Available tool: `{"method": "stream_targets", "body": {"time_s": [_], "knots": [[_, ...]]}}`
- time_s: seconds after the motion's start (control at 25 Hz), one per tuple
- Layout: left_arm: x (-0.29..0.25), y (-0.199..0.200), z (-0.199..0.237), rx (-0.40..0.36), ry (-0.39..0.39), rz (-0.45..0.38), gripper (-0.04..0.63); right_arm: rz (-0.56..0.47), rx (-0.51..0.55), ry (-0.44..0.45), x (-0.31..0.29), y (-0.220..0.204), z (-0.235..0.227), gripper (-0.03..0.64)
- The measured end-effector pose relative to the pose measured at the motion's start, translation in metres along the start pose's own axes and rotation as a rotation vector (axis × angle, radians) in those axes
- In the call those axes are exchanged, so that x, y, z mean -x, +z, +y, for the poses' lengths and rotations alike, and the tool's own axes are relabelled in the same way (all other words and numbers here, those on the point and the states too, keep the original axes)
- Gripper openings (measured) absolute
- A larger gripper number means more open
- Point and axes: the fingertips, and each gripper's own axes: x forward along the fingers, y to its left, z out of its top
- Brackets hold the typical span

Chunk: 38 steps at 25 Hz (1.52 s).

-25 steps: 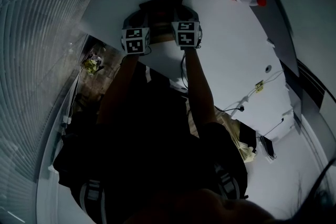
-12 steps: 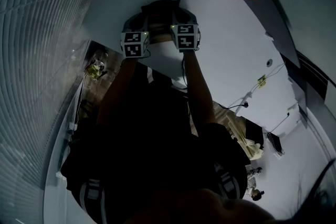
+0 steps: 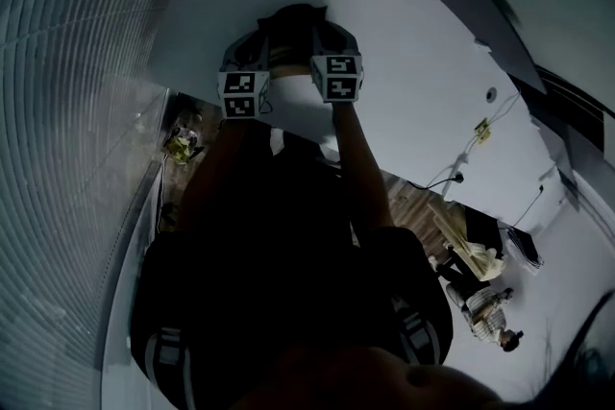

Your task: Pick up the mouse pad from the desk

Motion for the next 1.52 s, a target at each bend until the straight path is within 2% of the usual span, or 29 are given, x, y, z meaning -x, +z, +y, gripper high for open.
{"method": "stream_targets", "body": {"time_s": [0.44, 0.96, 1.16, 1.36, 1.52], "knots": [[0.027, 0.043, -0.079, -0.17, -0.12, -0.057, 0.04, -0.178, -0.099, -0.114, 0.093, 0.019, -0.043, 0.052], [0.084, 0.101, -0.204, -0.3, -0.256, -0.247, 0.04, -0.378, -0.157, -0.206, 0.232, 0.022, -0.09, 0.049], [0.103, 0.106, -0.235, -0.332, -0.282, -0.276, 0.04, -0.474, -0.16, -0.222, 0.278, 0.032, -0.094, 0.049], [0.124, 0.108, -0.259, -0.38, -0.289, -0.32, 0.04, -0.495, -0.168, -0.238, 0.312, 0.018, -0.096, 0.049], [0.137, 0.108, -0.276, -0.39, -0.301, -0.355, 0.04, -0.535, -0.167, -0.245, 0.333, 0.015, -0.097, 0.049]]}}
